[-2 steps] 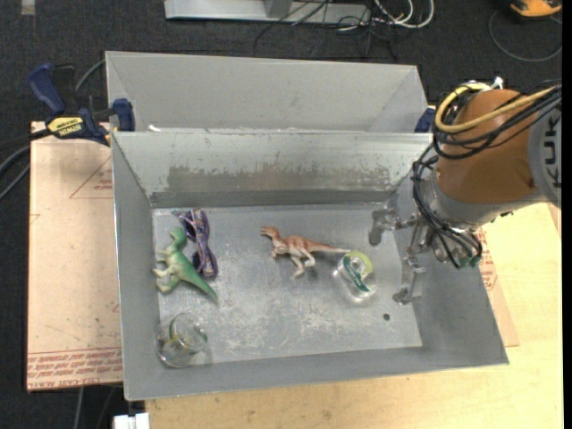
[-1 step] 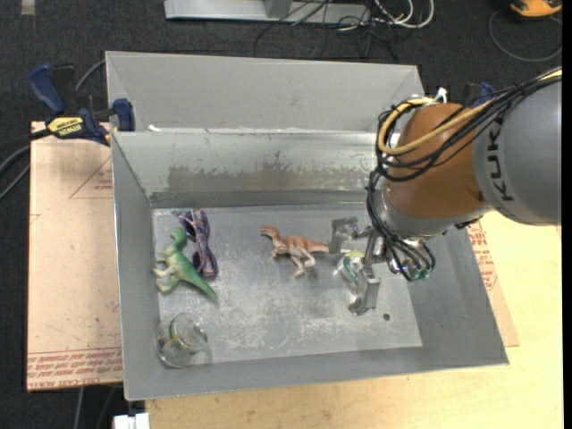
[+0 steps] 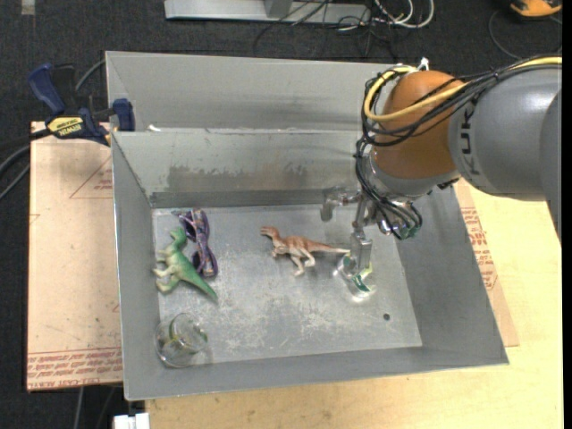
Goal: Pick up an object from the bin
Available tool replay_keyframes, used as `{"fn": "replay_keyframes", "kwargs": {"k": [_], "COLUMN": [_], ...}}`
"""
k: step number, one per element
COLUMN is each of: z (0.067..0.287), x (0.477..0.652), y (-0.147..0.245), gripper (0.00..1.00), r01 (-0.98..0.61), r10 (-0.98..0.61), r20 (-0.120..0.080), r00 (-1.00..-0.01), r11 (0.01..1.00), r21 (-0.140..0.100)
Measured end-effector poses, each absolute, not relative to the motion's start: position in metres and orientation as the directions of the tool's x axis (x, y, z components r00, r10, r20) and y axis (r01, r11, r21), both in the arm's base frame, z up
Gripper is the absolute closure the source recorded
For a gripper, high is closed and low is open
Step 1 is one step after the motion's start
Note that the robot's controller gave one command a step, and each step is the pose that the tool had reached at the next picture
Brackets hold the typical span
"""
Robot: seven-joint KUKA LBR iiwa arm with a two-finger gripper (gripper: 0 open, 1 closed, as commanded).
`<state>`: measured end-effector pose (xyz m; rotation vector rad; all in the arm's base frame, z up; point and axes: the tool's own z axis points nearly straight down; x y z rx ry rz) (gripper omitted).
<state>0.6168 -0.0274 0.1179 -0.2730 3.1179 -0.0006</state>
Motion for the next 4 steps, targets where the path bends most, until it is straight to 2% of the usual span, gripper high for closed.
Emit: {"fn": "replay_keyframes", "kwargs": {"k": [1,2,3,4], "z": [0.103,0.103,0.17,0.24], "x": [0.571,0.571,0.583,0.607], "y": [0.051,0.051,0.051,0.044], "gripper": [1.0,1.0,1.0,0.0], "r01": [0.191,0.191,0.101,-0.021], "r10": [0.191,0.191,0.101,-0.021], "r20": [-0.002,-0.002,-0.002,-0.006], "r00": [-0.981,-0.981,-0.995,-1.0], "r11": [0.981,0.981,0.995,1.0], "r21": [0.003,0.003,0.003,0.003]}}
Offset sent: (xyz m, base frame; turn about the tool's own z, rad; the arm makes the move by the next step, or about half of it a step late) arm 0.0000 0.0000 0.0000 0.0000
